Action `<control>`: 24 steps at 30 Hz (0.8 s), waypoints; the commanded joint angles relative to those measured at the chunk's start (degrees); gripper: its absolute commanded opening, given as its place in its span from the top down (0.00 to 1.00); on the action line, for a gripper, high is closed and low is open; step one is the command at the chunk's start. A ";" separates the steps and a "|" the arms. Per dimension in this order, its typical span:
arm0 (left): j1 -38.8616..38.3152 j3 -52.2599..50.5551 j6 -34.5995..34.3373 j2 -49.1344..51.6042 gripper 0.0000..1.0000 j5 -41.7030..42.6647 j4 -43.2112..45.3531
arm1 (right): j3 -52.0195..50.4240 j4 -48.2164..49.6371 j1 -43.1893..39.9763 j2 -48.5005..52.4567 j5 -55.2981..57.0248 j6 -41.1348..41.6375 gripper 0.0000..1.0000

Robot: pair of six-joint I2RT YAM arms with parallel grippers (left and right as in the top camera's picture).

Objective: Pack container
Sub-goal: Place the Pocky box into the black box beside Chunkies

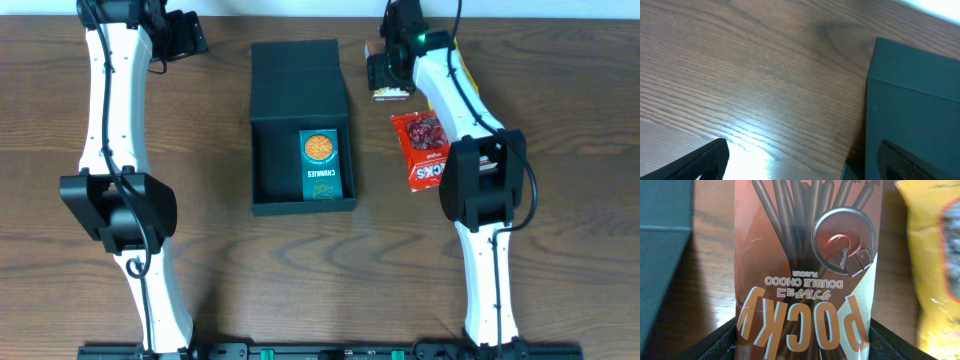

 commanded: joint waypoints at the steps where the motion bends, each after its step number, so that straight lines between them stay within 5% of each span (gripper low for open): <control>1: 0.13 1.14 -0.44 -1.16 0.05 0.17 0.04 | 6.99 -4.39 0.76 -0.15 -0.22 -0.39 0.31; 10: 0.13 1.14 -0.42 -1.16 0.05 0.17 0.68 | 20.50 -22.38 5.01 -0.15 -12.57 -0.39 0.32; 24: 0.13 1.14 0.26 -1.16 0.05 -0.26 1.25 | 21.94 -42.62 18.67 -0.15 -16.46 -0.15 0.36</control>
